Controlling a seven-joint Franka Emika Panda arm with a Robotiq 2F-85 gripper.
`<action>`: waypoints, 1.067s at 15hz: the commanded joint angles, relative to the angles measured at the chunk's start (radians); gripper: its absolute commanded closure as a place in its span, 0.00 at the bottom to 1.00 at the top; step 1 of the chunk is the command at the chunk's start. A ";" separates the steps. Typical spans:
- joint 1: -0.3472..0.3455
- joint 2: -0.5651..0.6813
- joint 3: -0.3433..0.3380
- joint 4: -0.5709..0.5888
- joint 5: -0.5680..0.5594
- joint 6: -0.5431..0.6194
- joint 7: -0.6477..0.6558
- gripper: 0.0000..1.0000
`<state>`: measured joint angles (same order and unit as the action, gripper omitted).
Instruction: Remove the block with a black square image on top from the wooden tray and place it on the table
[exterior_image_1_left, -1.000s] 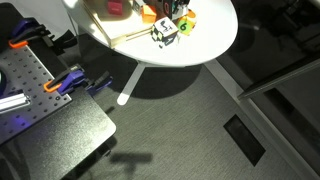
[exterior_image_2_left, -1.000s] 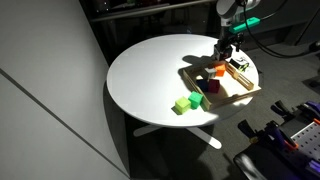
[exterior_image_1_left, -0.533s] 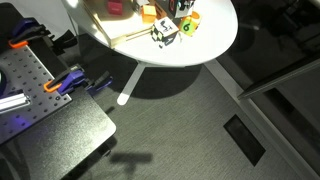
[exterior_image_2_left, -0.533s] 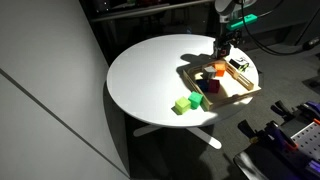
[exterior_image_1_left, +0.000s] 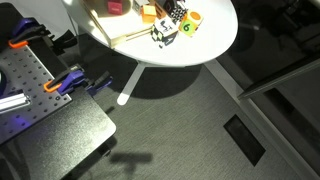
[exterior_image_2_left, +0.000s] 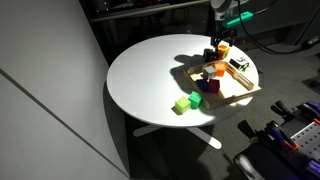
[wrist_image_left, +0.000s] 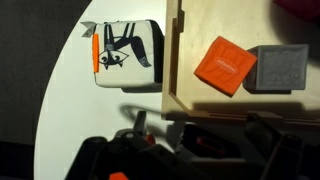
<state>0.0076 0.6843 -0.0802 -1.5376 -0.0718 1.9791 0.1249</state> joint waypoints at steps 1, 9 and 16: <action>-0.002 -0.073 0.031 -0.059 0.002 -0.037 -0.054 0.00; 0.011 -0.179 0.060 -0.190 -0.004 -0.095 -0.076 0.00; 0.056 -0.291 0.054 -0.369 -0.037 0.070 0.001 0.00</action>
<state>0.0417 0.4717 -0.0222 -1.8028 -0.0750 1.9757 0.0695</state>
